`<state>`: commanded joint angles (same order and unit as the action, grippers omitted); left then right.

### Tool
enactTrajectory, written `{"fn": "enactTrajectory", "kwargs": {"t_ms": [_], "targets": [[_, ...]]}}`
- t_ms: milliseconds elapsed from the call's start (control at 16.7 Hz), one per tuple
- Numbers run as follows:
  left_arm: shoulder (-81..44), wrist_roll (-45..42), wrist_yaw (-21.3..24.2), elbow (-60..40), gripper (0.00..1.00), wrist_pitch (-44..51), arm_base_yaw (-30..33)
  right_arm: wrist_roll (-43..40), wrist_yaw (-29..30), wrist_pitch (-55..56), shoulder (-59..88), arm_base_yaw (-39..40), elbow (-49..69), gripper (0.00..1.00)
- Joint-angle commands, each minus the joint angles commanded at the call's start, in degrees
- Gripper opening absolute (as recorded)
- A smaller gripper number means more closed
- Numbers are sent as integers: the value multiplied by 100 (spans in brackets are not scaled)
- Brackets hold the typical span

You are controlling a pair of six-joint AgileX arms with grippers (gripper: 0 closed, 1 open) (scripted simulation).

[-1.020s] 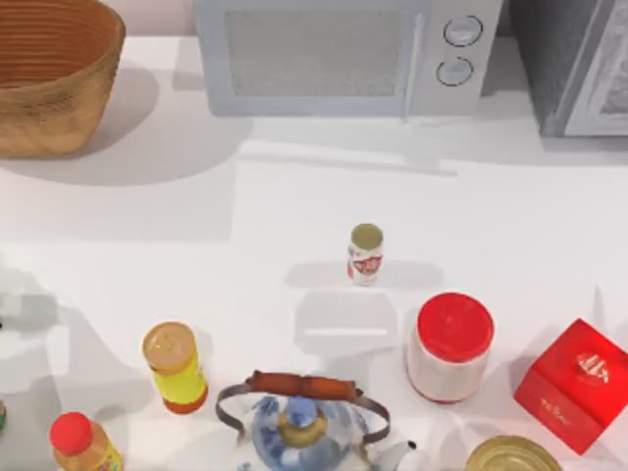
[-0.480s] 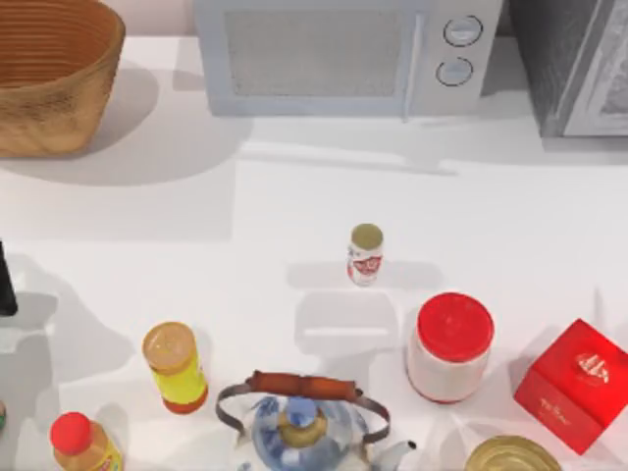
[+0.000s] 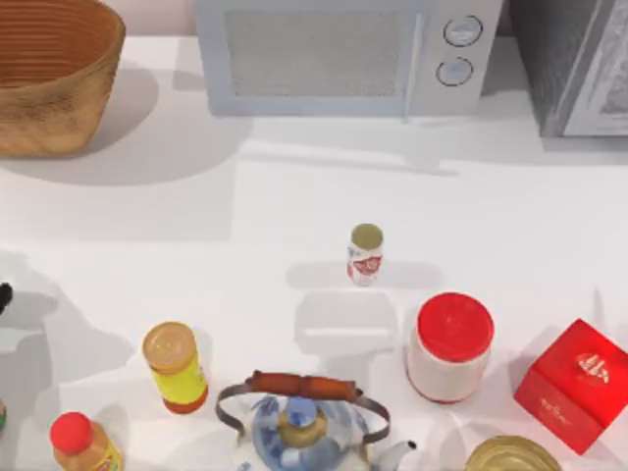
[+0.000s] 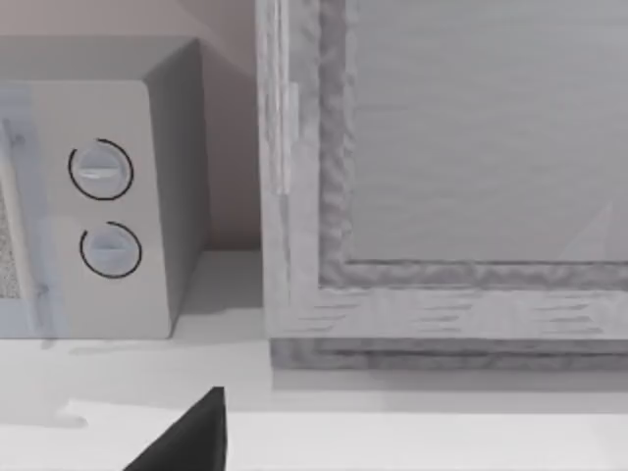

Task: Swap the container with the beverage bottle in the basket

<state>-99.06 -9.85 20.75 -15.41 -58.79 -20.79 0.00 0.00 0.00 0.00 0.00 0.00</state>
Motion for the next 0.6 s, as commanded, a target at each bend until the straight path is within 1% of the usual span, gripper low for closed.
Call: {"fn": "enactTrajectory", "kwargs": {"t_ms": [420,480,600], "targets": [[0,0,0,0,2,0,0,0,0,0,0,0,0,100],[0,0,0,0,0,0,0,0,0,0,0,0,0,100],[0,0,0,0,0,0,0,0,0,0,0,0,0,100]]}}
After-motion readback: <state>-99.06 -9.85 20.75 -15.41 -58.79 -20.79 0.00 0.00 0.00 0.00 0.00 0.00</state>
